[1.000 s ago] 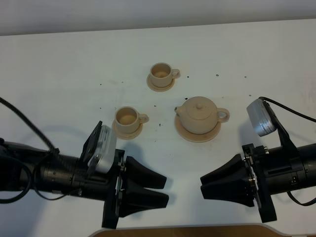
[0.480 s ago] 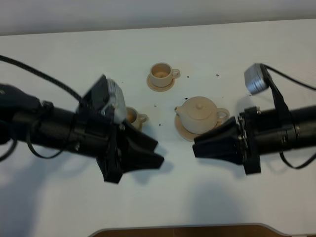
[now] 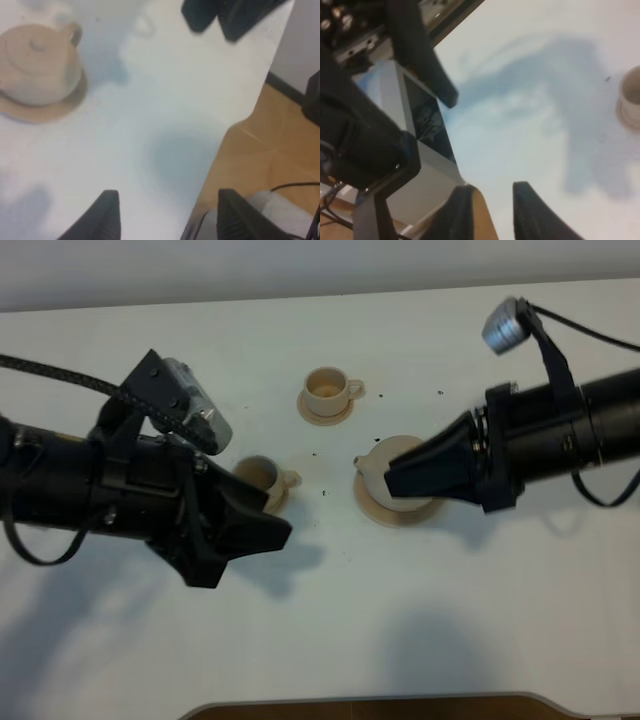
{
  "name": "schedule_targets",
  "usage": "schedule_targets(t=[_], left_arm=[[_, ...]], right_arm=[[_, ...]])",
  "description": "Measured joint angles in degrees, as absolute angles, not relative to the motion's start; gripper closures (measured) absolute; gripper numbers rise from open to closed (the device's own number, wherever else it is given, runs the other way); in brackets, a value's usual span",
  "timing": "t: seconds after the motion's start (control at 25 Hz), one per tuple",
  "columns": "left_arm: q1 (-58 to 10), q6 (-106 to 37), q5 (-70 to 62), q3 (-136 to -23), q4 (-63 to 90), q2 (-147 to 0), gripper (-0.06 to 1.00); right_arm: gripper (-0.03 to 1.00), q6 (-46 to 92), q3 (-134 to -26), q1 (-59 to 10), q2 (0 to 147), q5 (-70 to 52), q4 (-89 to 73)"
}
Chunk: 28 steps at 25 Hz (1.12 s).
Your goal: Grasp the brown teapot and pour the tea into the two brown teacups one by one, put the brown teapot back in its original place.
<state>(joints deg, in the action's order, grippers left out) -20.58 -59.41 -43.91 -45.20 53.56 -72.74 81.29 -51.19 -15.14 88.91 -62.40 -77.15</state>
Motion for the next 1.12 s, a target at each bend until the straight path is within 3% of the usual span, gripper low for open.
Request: schedule_targets(t=[0.28, 0.64, 1.12], left_arm=[[-20.58, -38.45, -44.55, -45.27, 36.78, -67.90, 0.51], [-20.58, -5.74, -57.64, -44.96, 6.69, -56.95, 0.58], [-20.58, 2.53, -61.62, -33.46, -2.52, -35.27, 0.60]], right_arm=[[0.74, 69.51, -60.15, -15.14, 88.91, -61.56, -69.70], [0.74, 56.93, -70.64, -15.14, 88.96, -54.14, -57.92], [0.70, 48.03, -76.10, -15.14, 88.96, -48.75, -49.79]])
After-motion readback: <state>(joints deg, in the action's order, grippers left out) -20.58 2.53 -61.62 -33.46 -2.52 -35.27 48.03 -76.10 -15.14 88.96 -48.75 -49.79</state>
